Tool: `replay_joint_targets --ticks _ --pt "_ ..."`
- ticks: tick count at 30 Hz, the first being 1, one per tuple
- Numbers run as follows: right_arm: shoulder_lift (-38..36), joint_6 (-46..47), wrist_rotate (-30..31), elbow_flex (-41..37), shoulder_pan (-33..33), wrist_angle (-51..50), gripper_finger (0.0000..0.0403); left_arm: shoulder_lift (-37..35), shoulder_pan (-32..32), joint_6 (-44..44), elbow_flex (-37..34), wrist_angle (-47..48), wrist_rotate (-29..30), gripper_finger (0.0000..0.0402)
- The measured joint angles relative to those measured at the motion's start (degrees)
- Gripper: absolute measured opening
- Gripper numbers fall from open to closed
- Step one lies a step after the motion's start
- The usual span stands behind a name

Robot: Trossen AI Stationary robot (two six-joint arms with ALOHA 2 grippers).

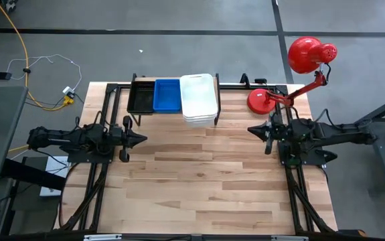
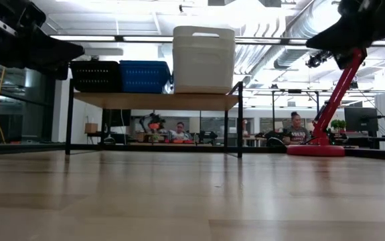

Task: Stack baskets on shelf by color
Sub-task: Return to Home Position

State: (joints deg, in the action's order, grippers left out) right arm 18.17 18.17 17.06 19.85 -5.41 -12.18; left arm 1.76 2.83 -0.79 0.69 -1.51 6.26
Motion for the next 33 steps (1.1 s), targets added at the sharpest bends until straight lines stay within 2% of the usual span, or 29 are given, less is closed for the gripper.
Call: replay_joint_targets --ticks 3,10,16,21,27,33 --pt "-2.5 -0.2 0.9 -2.6 0.1 2.2 0.0 0.0 0.0 0.4 0.0 0.0 0.1 0.0" --pt "-7.2 -3.6 0.5 -12.0 0.0 14.6 0.0 0.0 0.0 0.4 0.0 0.0 0.2 0.0" --pt "-13.0 -6.5 0.4 -14.1 0.0 14.4 0.0 0.0 0.0 0.4 0.0 0.0 0.2 0.0" --pt "-18.2 -6.5 0.4 -14.2 0.1 9.4 0.0 0.0 0.0 0.4 0.0 0.0 0.2 0.0" --pt "-17.9 -6.0 0.3 -14.4 0.1 8.1 0.0 0.0 0.0 0.4 0.0 0.0 0.2 0.0" --pt "-17.4 -6.4 -4.3 -19.2 0.1 15.2 0.0 0.0 0.0 0.4 0.0 0.0 0.4 0.0"
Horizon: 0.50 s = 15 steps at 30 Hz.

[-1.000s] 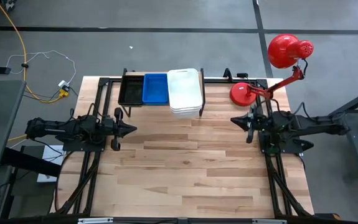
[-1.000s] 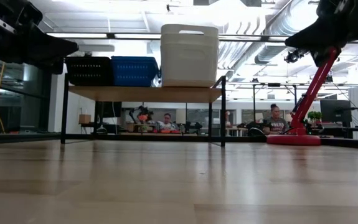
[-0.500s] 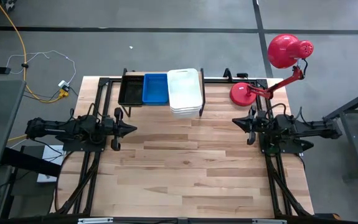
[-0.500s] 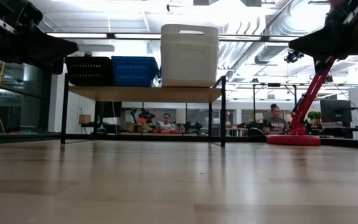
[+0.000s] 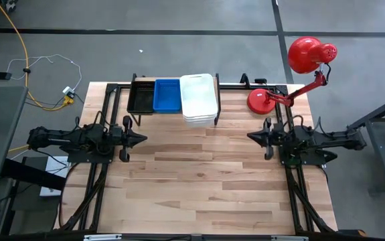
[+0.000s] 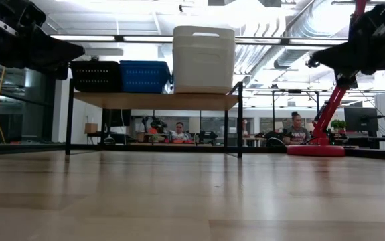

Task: Stack baskets on shelf by color
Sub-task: Return to Home Position

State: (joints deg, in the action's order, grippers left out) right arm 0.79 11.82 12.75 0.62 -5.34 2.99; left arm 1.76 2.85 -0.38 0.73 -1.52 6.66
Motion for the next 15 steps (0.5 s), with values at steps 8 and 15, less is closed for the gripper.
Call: replay_joint_targets --ticks 8,15 --pt "0.3 -4.2 -1.5 0.0 0.0 -0.3 0.0 0.0 0.0 0.0 0.0 0.0 0.0 0.0" --pt "0.4 -3.9 -1.7 0.0 0.0 -0.3 0.0 0.0 0.0 0.0 0.0 0.0 0.0 0.0"
